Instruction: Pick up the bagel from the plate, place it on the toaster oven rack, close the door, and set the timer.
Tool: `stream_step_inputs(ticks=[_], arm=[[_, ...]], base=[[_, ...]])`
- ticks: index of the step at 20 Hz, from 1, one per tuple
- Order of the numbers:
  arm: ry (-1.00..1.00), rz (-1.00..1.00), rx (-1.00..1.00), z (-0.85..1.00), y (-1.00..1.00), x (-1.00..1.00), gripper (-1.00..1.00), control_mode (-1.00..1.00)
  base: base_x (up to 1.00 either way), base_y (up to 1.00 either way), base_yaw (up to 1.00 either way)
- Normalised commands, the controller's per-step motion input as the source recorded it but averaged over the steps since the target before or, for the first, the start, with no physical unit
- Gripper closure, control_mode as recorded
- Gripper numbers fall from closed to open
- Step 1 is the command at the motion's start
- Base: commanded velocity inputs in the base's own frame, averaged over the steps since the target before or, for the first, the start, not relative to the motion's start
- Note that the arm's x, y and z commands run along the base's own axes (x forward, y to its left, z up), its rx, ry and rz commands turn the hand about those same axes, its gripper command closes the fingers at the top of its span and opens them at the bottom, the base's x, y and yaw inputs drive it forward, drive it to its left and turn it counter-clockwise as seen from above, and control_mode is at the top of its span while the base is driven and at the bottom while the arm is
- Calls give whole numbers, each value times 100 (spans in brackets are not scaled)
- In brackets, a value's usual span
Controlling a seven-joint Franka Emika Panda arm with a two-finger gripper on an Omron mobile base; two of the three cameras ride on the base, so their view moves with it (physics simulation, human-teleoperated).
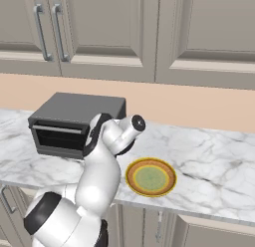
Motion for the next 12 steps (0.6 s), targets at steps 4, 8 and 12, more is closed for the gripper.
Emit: stream_step_inputs(ticks=[4, 8, 12], arm=[[0, 0, 0, -16, -2, 1, -100, -100], [0, 0, 0, -15, -1, -34, -100, -100], [0, 0, 0, -6, 0, -11, -100, -100]], base=[[0, 0, 0], [0, 0, 0], [0, 0, 0]])
